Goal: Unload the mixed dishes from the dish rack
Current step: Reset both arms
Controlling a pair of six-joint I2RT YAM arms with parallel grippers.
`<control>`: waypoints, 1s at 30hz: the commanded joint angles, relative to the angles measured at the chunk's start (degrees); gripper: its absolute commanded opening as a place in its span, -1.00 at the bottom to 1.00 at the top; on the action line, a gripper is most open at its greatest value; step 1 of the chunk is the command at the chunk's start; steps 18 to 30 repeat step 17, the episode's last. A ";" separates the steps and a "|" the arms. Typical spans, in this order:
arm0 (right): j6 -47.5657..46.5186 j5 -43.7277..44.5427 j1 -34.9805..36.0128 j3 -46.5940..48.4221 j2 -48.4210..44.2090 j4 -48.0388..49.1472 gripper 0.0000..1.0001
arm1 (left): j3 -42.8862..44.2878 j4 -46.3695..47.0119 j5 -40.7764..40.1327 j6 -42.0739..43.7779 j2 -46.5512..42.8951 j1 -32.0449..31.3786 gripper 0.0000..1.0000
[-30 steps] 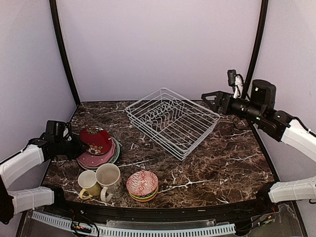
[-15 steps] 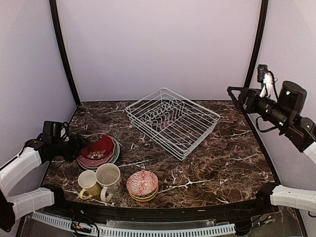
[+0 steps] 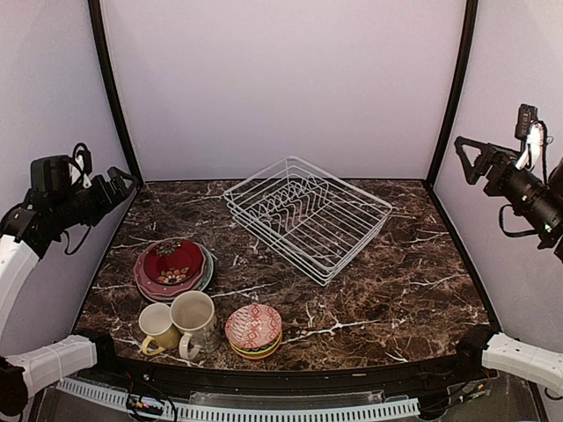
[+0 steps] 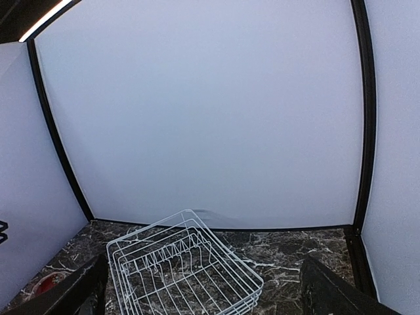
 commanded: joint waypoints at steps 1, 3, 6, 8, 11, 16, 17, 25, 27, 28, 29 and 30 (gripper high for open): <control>-2.38 3.16 -0.20 3.13 0.47 -2.74 0.97 | 9.31 -1.45 0.52 9.14 1.53 0.20 0.98; -3.01 3.49 -0.23 3.90 0.57 -2.96 0.97 | 14.02 -1.12 2.27 11.60 2.86 0.20 0.98; -3.63 3.91 -0.20 5.20 0.86 -3.01 0.97 | 19.39 0.82 4.87 13.41 3.91 0.14 0.98; -4.23 4.02 -0.24 5.96 0.98 -3.21 0.97 | 20.94 2.96 5.78 13.69 3.81 0.15 0.98; -5.04 4.38 -0.24 5.88 0.97 -2.99 0.97 | 21.34 6.41 5.73 13.69 3.00 0.21 0.98; -5.09 6.57 -0.22 5.62 1.26 -3.64 0.97 | 21.38 9.22 4.77 13.34 1.97 0.19 0.98; -5.31 6.27 -0.21 5.50 1.36 -3.22 0.97 | 21.51 9.44 5.00 13.39 1.95 0.16 0.98; -5.31 6.27 -0.21 5.50 1.36 -3.22 0.97 | 21.51 9.44 5.00 13.39 1.95 0.16 0.98; -5.31 6.27 -0.21 5.50 1.36 -3.22 0.97 | 21.51 9.44 5.00 13.39 1.95 0.16 0.98; -5.31 6.27 -0.21 5.50 1.36 -3.22 0.97 | 21.51 9.44 5.00 13.39 1.95 0.16 0.98; -5.31 6.27 -0.21 5.50 1.36 -3.22 0.97 | 21.51 9.44 5.00 13.39 1.95 0.16 0.98; -5.31 6.27 -0.21 5.50 1.36 -3.22 0.97 | 21.51 9.44 5.00 13.39 1.95 0.16 0.98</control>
